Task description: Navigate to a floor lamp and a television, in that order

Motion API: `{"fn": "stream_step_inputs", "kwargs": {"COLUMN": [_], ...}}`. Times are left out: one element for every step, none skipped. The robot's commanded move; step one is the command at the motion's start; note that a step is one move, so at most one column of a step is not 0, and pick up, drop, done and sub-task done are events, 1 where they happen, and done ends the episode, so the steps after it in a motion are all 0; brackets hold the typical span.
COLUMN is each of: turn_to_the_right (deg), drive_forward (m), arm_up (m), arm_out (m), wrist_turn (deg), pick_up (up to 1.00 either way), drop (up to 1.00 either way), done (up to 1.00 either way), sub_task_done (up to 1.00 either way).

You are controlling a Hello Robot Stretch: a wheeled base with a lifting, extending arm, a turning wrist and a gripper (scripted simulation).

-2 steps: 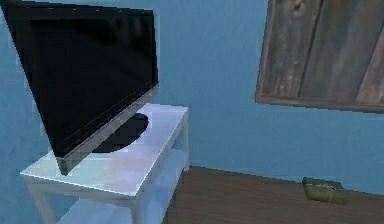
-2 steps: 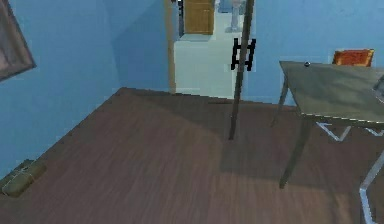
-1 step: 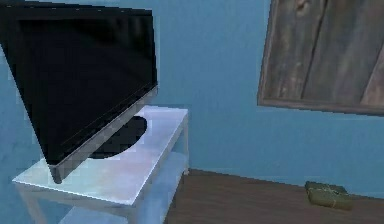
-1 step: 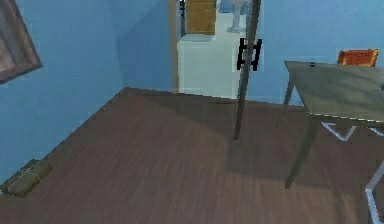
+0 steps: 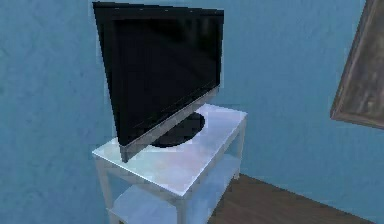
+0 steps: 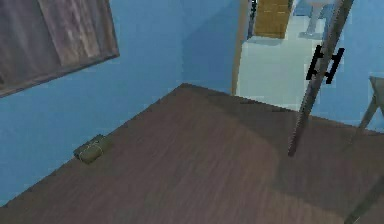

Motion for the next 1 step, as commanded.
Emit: {"fn": "stream_step_inputs", "kwargs": {"turn_to_the_right": [0.0], "drive_forward": [0.0], "arm_up": [0.0], "arm_out": [0.0], "wrist_turn": [0.0], "pick_up": [0.0], "drop": [0.0], "done": [1.0], "sub_task_done": [0.0]}}
